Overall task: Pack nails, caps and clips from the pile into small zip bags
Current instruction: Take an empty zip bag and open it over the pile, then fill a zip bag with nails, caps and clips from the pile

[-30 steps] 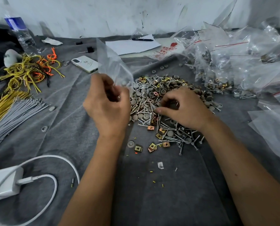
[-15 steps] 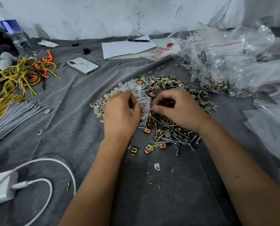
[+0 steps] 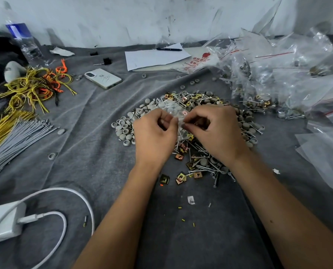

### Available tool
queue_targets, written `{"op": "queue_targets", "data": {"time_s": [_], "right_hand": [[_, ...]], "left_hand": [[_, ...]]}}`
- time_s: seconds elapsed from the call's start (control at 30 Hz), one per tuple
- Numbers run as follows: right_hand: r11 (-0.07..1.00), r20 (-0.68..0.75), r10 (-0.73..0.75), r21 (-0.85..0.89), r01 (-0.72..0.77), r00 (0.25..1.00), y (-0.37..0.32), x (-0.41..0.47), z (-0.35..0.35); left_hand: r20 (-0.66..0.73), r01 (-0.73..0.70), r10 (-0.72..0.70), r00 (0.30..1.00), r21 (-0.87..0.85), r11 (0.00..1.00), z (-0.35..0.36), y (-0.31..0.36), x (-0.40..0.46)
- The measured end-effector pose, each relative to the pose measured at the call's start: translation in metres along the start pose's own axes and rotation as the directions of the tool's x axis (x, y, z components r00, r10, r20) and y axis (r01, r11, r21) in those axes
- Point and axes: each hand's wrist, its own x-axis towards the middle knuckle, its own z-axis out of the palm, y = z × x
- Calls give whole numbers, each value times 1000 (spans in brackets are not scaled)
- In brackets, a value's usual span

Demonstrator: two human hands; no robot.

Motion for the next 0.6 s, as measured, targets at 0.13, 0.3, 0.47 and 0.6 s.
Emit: {"op": "queue_targets", "data": {"time_s": [0.13, 0.3, 0.47, 0.6], "right_hand": [[999, -14, 44, -25, -45, 999, 0, -1, 0], [999, -40, 21, 28, -20, 999, -2, -1, 0], [996, 273, -88, 10, 89, 958, 1, 0, 4], [998, 136, -58, 45, 53, 989, 2, 1, 1]], "left_hand": [[-69, -100, 101, 992, 17, 995, -2, 3, 0], [-124, -160, 154, 980, -43, 986, -1, 5, -3], [-195, -161, 148, 970, -52, 986, -1, 5, -4], [-183, -99, 98, 978, 2, 995, -2, -1, -2]]}}
